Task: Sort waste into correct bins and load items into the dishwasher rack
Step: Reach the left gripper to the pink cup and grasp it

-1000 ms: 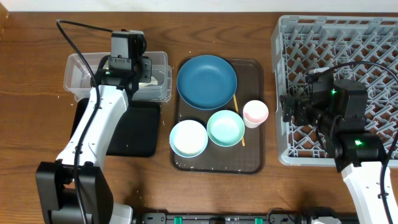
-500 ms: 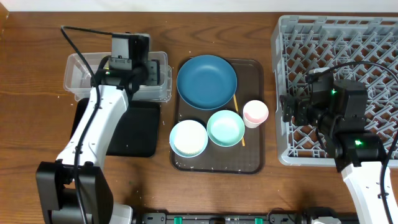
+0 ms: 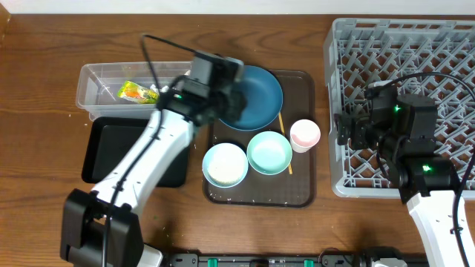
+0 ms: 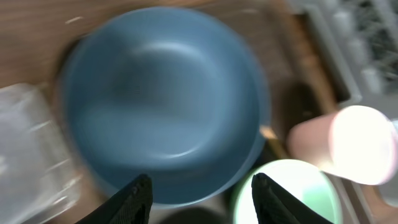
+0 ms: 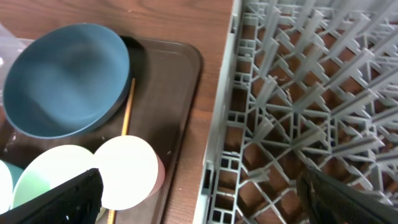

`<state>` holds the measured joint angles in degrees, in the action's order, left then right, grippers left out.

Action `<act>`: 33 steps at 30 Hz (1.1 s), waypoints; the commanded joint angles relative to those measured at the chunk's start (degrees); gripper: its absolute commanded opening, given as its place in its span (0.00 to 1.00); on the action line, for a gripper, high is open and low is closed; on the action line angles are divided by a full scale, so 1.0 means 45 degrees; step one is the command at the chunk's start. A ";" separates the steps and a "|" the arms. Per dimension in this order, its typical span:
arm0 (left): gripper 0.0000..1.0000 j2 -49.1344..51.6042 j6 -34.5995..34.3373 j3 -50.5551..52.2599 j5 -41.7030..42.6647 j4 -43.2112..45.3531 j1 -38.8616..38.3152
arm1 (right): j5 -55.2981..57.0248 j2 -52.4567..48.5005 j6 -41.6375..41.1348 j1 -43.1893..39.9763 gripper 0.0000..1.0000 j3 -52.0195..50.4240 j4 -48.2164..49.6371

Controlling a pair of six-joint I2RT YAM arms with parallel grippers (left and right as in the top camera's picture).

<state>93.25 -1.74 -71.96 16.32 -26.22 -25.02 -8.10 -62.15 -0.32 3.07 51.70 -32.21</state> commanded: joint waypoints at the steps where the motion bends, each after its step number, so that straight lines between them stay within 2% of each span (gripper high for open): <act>1: 0.54 0.0204 -0.0165 -0.0024 0.0141 0.0306 -0.0869 | 0.0928 -0.0010 -0.0826 -0.0262 0.99 0.0248 -0.0102; 7: 0.54 0.0617 -0.0170 -0.0024 0.0136 0.0976 -0.2195 | 0.1656 -0.0010 -0.0937 -0.0287 0.99 0.0248 -0.0340; 13: 0.54 0.1583 -0.0442 -0.0024 0.0141 0.1472 -0.3089 | 0.3949 -0.0010 -0.2336 -0.0287 0.99 0.0248 -0.0903; 21: 0.53 0.2900 -0.1025 -0.0024 0.0141 0.2429 -0.3691 | 0.3988 -0.0010 -0.2351 -0.0287 0.99 0.0248 -0.0879; 24: 0.47 0.3259 -0.1025 -0.0024 0.0141 0.2467 -0.3769 | 0.3983 -0.0010 -0.2351 -0.0287 0.99 0.0248 -0.0850; 27: 0.28 0.3429 -0.1025 -0.0024 0.0141 0.2472 -0.3764 | 0.3949 -0.0015 -0.2356 -0.0287 0.99 0.0248 -0.0850; 33: 0.08 0.3400 -0.1020 -0.0029 0.0136 0.2725 -0.3730 | 0.3949 -0.0015 -0.2351 -0.0287 0.99 0.0248 -0.0855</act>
<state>108.44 -6.31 -71.96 16.53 -14.17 -41.89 8.86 -62.15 -10.11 3.07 51.70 -36.14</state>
